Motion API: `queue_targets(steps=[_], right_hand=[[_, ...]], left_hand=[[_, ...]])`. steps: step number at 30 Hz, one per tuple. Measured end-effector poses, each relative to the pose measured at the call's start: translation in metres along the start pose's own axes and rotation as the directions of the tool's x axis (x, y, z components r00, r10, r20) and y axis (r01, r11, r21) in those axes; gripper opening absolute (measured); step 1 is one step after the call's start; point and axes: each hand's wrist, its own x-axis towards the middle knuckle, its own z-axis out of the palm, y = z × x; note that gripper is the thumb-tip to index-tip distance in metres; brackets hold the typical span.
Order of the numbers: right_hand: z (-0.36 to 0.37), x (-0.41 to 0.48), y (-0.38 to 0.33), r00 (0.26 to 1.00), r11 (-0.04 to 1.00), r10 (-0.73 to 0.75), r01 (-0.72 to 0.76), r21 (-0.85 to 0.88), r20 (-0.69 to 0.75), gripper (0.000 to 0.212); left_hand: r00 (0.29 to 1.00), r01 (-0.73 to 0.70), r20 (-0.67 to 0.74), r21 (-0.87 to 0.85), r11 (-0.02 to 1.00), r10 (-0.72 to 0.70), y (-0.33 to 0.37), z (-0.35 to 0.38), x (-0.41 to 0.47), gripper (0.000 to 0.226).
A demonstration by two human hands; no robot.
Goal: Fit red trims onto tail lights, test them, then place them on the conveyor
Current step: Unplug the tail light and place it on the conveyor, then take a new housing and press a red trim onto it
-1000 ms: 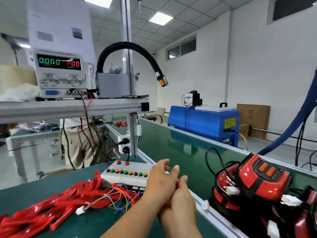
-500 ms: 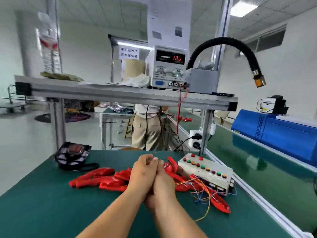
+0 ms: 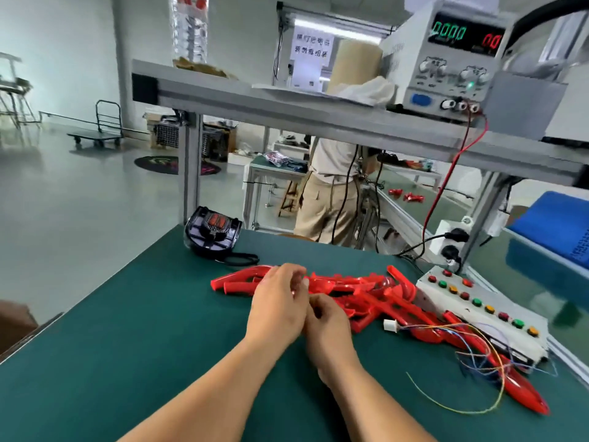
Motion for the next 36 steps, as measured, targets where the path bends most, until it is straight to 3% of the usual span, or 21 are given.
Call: queue_targets(steps=[3,6,10,15,21,24,26,32,36], right_hand=[[-0.001,-0.002,0.002,0.999,0.996,-0.031,0.032,-0.079,0.013,0.02],[-0.001,0.001,0.006,0.998,0.989,-0.054,0.057,-0.135,0.025,0.019],[-0.001,0.001,0.008,0.997,0.985,-0.062,0.067,-0.16,0.034,0.017],[0.0,0.002,0.007,0.997,0.983,-0.064,0.069,-0.17,0.035,0.015],[0.001,0.001,0.009,0.997,0.985,-0.065,0.07,-0.158,0.039,0.017],[0.002,0.001,0.009,0.997,0.988,-0.054,0.061,-0.14,0.052,0.019],[0.002,0.001,0.01,0.997,0.986,-0.061,0.069,-0.15,0.057,0.02],[0.001,0.001,0.01,0.994,0.98,-0.091,0.101,-0.17,0.069,0.02],[-0.002,-0.001,0.007,0.993,0.985,-0.095,0.103,-0.139,0.065,0.02]], left_hand=[[0.98,0.102,-0.164,-0.056,0.993,-0.11,-0.013,-0.013,0.024,0.017],[0.916,0.274,-0.276,-0.097,0.957,-0.291,-0.037,-0.033,0.051,0.018],[0.772,0.455,-0.401,-0.194,0.869,-0.494,-0.08,-0.059,0.088,0.02],[0.642,0.632,-0.399,-0.208,0.746,-0.655,-0.12,-0.07,0.114,0.048],[0.692,0.662,-0.23,-0.176,0.729,-0.684,-0.132,-0.069,0.137,0.047],[0.683,0.664,-0.135,-0.296,0.687,-0.718,-0.136,-0.071,0.149,0.023],[0.667,0.643,-0.079,-0.441,0.626,-0.741,-0.136,-0.073,0.152,0.008],[0.684,0.521,0.051,-0.733,0.438,-0.728,-0.107,-0.08,0.14,0.016],[0.733,0.416,0.161,-0.875,0.247,-0.661,-0.059,-0.082,0.121,0.012]])
